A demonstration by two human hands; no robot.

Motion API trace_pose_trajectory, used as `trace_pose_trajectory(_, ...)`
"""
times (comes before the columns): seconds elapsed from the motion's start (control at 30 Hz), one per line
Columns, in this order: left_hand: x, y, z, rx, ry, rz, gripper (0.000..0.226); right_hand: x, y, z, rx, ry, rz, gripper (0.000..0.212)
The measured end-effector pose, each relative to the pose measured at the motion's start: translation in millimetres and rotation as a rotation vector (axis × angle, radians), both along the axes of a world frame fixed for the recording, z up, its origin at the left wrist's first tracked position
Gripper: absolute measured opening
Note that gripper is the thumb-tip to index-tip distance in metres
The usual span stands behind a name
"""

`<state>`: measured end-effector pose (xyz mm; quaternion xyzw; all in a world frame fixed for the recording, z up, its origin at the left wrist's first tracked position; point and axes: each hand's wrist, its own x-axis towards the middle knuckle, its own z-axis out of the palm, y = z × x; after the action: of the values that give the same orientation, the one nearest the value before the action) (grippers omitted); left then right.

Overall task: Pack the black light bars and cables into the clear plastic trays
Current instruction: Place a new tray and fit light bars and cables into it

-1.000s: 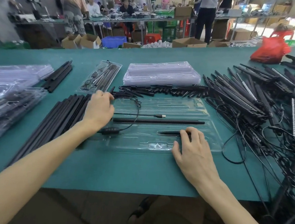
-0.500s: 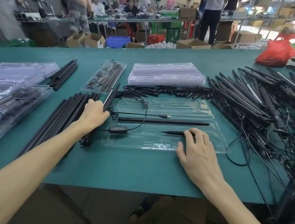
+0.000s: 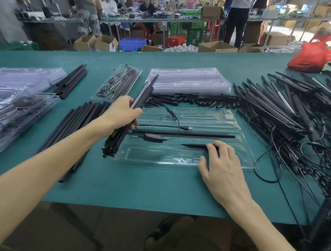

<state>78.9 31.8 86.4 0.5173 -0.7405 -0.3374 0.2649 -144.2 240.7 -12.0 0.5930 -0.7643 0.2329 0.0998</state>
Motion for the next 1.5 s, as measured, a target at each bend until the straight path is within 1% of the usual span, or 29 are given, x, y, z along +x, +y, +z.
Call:
trace_pose_trajectory(0.1,-9.5,18.1,-12.2,0.075,-0.106,-0.101,0.019,0.7,0.1,1.3,0.008,-0.003,0.001,0.039)
trace_pose_trajectory(0.23,-16.9,36.6,-29.2,0.106,-0.259,-0.182,0.039,1.1,0.5,2.5,0.019,-0.011,0.0,0.041)
trace_pose_trajectory(0.3,-15.7,41.9,-30.9,0.108,-0.287,-0.258,0.058,1.1,0.5,2.5,0.023,-0.013,0.002,0.041)
trace_pose_trajectory(0.37,-14.5,45.6,-29.5,0.093,-0.323,-0.331,0.085,1.2,0.6,2.3,0.025,-0.01,0.002,0.04)
trace_pose_trajectory(0.4,-14.6,47.0,-29.3,0.068,-0.342,-0.357,0.094,1.3,0.6,2.3,0.025,-0.009,0.002,0.039)
trace_pose_trajectory(0.43,-15.1,48.0,-30.2,0.028,-0.357,-0.375,0.097,1.3,0.8,2.2,0.022,-0.008,0.001,0.039)
trace_pose_trajectory(0.47,-15.8,48.5,-31.1,-0.017,-0.371,-0.382,0.091,1.4,1.0,2.4,0.02,-0.006,-0.001,0.039)
trace_pose_trajectory(0.57,-19.7,48.8,-31.6,-0.107,-0.389,-0.371,0.059,1.4,0.9,2.7,0.019,-0.002,-0.007,0.039)
trace_pose_trajectory(0.63,-22.6,48.6,-30.0,-0.158,-0.346,-0.38,0.039,1.3,0.7,2.6,0.023,0.002,-0.008,0.04)
trace_pose_trajectory(0.7,-25.6,48.5,-25.4,-0.217,-0.246,-0.398,0.024,1.1,0.5,2.7,0.024,0.004,-0.008,0.04)
trace_pose_trajectory(0.8,-33.7,49.5,-15.7,-0.259,-0.107,-0.443,0.026,1.4,0.3,3.2,0.034,0.008,-0.011,0.041)
trace_pose_trajectory(0.87,-41.7,51.3,-10.2,-0.293,-0.097,-0.499,0.036,1.6,0.2,3.8,0.044,0.011,-0.017,0.042)
trace_pose_trajectory(1.0,-59.0,57.4,-7.3,-0.42,-0.23,-0.604,0.056,2.6,0.2,6.2,0.076,0.008,-0.038,0.045)
trace_pose_trajectory(1.03,-62.7,58.3,-7.9,-0.454,-0.264,-0.625,0.057,3.1,0.0,6.9,0.08,0.001,-0.043,0.046)
trace_pose_trajectory(1.1,-69.6,59.0,-10.8,-0.509,-0.315,-0.666,0.05,3.6,-0.3,8.2,0.077,-0.014,-0.048,0.048)
trace_pose_trajectory(1.17,-74.2,56.6,-14.3,-0.498,-0.323,-0.688,0.042,3.7,-0.3,9.1,0.074,-0.019,-0.052,0.049)
trace_pose_trajectory(1.2,-75.9,54.8,-15.7,-0.465,-0.319,-0.682,0.041,3.6,-0.2,9.2,0.076,-0.025,-0.052,0.05)
trace_pose_trajectory(1.27,-78.0,50.3,-18.2,-0.389,-0.316,-0.648,0.045,3.2,-0.2,8.5,0.078,-0.03,-0.051,0.053)
trace_pose_trajectory(1.33,-79.4,45.8,-20.2,-0.356,-0.355,-0.627,0.051,2.3,-0.1,7.8,0.089,-0.018,-0.055,0.058)
trace_pose_trajectory(1.43,-79.8,41.4,-23.8,-0.373,-0.435,-0.594,0.052,1.5,-0.3,7.5,0.097,-0.031,-0.047,0.068)
trace_pose_trajectory(1.5,-79.0,39.7,-26.2,-0.398,-0.437,-0.568,0.048,0.8,0.0,7.3,0.078,-0.06,-0.025,0.074)
